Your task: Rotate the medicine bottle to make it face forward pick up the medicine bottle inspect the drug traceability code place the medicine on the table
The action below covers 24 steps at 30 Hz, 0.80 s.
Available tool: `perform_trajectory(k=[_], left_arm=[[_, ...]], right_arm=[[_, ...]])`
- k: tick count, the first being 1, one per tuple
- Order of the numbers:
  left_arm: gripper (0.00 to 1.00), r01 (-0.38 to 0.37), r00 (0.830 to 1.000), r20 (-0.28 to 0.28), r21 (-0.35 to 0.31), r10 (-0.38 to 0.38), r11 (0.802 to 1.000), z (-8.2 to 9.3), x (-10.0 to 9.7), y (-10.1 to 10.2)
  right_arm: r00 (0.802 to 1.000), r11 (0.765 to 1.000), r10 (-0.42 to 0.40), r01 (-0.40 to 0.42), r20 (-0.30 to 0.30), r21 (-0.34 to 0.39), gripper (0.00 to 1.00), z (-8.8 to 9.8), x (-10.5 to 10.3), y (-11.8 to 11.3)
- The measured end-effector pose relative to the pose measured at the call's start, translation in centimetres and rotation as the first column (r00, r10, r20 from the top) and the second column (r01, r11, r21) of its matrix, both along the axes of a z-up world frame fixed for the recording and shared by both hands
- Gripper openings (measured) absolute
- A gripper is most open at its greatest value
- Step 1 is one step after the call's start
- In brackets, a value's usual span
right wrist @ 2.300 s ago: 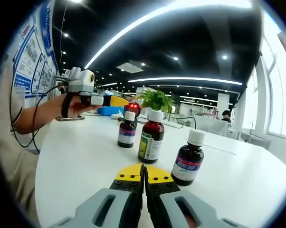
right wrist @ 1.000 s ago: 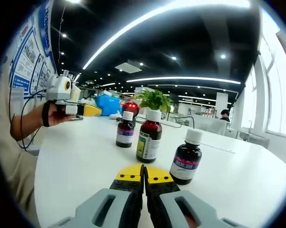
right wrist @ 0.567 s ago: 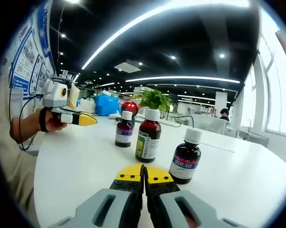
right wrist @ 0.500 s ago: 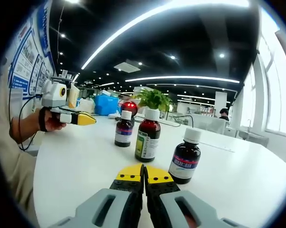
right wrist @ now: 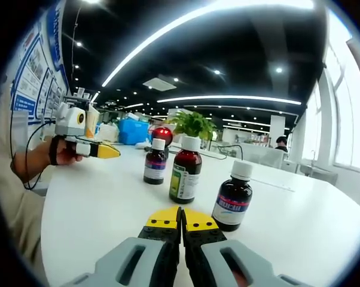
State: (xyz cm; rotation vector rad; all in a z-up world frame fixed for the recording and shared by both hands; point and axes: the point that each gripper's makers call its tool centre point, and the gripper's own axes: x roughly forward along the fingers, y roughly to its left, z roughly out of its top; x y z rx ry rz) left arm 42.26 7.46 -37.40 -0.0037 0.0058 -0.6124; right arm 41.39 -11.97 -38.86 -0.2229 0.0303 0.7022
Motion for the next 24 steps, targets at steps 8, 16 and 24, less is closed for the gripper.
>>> perform_trajectory(k=[8, 16, 24], left_arm=[[0.0, 0.01, 0.999, 0.032, 0.032, -0.011, 0.999, 0.02, -0.13, -0.25], [0.0, 0.02, 0.999, 0.035, 0.046, -0.021, 0.999, -0.2, -0.18, -0.51], [0.0, 0.009, 0.998, 0.059, 0.041, -0.011, 0.999, 0.23, -0.18, -0.2]], right_arm=[[1.0, 1.0, 0.003, -0.003, 0.002, 0.008, 0.0, 0.11, -0.09, 0.13], [1.0, 1.0, 0.002, -0.002, 0.001, 0.011, 0.0, 0.12, -0.04, 0.08], [1.0, 1.0, 0.002, -0.002, 0.007, 0.013, 0.0, 0.23, -0.03, 0.07]])
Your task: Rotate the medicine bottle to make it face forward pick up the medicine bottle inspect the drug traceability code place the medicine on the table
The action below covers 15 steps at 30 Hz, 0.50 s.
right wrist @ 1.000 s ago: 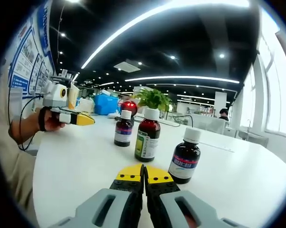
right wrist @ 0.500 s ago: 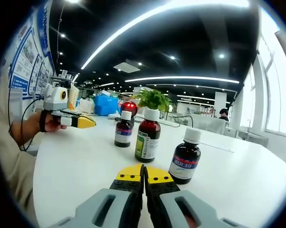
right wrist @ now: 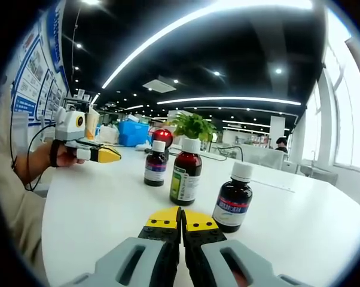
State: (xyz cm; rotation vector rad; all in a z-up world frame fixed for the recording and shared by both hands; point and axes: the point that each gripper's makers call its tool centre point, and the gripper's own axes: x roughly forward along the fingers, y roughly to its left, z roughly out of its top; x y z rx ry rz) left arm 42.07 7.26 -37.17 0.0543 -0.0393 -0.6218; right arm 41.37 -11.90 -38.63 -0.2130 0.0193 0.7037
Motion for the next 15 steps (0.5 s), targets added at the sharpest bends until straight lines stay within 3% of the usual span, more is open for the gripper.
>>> perform_trajectory(k=[9, 15], left_arm=[[0.0, 0.033, 0.999, 0.044, -0.033, -0.032, 0.999, 1.03, -0.37, -0.14], [0.0, 0.014, 0.999, 0.03, -0.014, -0.014, 1.0, 0.55, -0.12, -0.03]], right_arm=[[1.0, 1.0, -0.002, 0.002, 0.001, -0.006, 0.0, -0.06, 0.07, -0.04], [1.0, 1.0, -0.003, 0.003, -0.002, -0.003, 0.0, -0.04, 0.13, -0.09]])
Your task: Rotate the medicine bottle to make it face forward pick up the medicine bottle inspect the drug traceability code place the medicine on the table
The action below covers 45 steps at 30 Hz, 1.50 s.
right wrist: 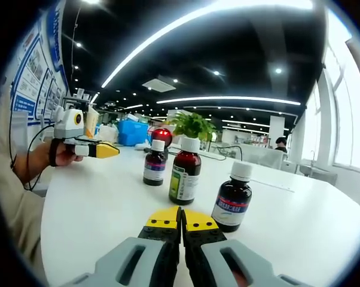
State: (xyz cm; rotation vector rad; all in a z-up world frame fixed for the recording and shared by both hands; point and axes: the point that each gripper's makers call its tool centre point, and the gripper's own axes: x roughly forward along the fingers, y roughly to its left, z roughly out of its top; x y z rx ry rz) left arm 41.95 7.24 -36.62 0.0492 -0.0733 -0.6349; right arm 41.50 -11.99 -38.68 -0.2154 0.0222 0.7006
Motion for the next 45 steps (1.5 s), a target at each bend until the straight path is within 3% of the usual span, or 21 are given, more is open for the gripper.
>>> perform_trajectory(k=[23, 45], left_arm=[[0.0, -0.036, 0.999, -0.001, 0.075, 0.037, 0.996, -0.81, 0.37, 0.17], [0.0, -0.032, 0.999, -0.006, 0.076, 0.032, 0.997, -0.9, 0.41, 0.18]], right_arm=[[1.0, 1.0, 0.007, -0.007, 0.012, -0.012, 0.0, 0.0, -0.06, 0.19], [1.0, 1.0, 0.004, -0.003, 0.015, -0.013, 0.0, 0.04, -0.03, 0.22]])
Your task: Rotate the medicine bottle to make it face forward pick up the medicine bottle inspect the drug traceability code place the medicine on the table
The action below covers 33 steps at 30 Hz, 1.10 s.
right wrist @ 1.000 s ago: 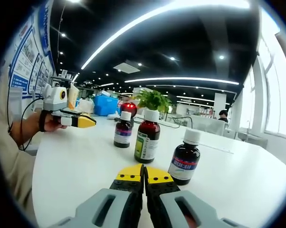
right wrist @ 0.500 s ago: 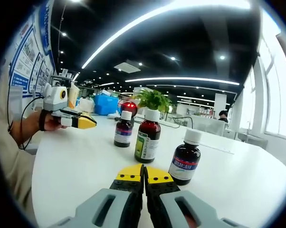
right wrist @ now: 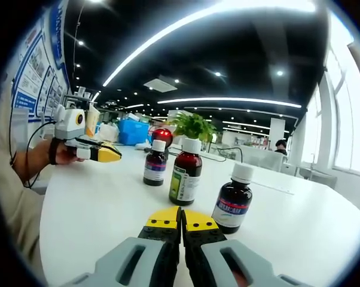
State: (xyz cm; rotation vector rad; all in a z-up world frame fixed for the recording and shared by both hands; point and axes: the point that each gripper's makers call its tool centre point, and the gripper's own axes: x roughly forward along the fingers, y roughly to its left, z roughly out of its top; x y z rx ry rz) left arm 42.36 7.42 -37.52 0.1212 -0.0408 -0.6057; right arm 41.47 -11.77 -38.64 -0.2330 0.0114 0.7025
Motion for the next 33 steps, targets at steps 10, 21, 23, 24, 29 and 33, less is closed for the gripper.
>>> perform_trajectory(k=[10, 21, 23, 24, 29, 33], left_arm=[[0.0, 0.001, 1.0, -0.001, 0.006, -0.001, 1.0, -0.08, -0.02, -0.03], [0.0, 0.008, 1.0, -0.001, 0.008, -0.008, 1.0, -0.09, -0.11, -0.17], [0.0, 0.008, 1.0, 0.001, 0.01, -0.008, 1.0, -0.08, -0.13, -0.19], [0.0, 0.008, 1.0, 0.001, 0.009, -0.008, 1.0, -0.07, -0.13, -0.19], [0.0, 0.01, 1.0, 0.001, 0.011, -0.01, 1.0, -0.09, -0.16, -0.23], [0.0, 0.013, 1.0, 0.003, 0.014, -0.013, 1.0, -0.1, -0.22, -0.3]], right_arm=[[1.0, 1.0, 0.004, -0.004, 0.016, -0.013, 0.0, 0.1, -0.03, 0.1], [0.999, 1.0, 0.008, -0.007, 0.041, -0.026, 0.0, 0.31, -0.02, 0.09], [0.999, 1.0, 0.007, -0.007, 0.038, -0.022, 0.0, 0.31, -0.03, 0.08], [0.999, 1.0, 0.005, -0.004, 0.035, -0.02, 0.0, 0.29, 0.0, 0.03], [1.0, 1.0, 0.004, -0.004, 0.017, 0.003, 0.0, 0.28, -0.04, -0.04], [1.0, 1.0, -0.005, 0.005, 0.009, 0.012, 0.0, 0.26, 0.08, -0.25]])
